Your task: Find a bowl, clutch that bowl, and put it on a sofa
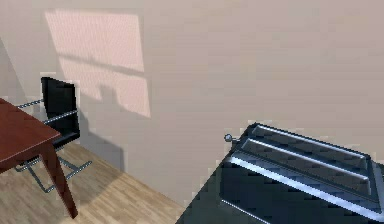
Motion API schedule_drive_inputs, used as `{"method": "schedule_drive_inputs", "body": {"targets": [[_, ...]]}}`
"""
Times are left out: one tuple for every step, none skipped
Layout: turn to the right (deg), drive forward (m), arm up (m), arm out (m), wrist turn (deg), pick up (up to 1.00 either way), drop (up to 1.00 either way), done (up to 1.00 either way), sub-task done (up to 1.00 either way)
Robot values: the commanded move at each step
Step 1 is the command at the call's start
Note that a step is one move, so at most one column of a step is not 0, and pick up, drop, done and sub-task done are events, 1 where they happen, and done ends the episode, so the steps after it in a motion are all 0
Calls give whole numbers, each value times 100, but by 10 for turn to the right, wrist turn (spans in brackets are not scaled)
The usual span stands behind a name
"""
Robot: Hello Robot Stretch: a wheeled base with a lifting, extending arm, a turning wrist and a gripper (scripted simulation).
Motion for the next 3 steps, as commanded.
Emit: {"method": "schedule_drive_inputs", "body": {"targets": [[0, 0, 50, 0, 0, 0, 0, 0, 0], [0, 0, 38, 0, 0, 0, 0, 0, 0], [0, 0, 0, 50, 0, 0, 0, 0, 0]]}}
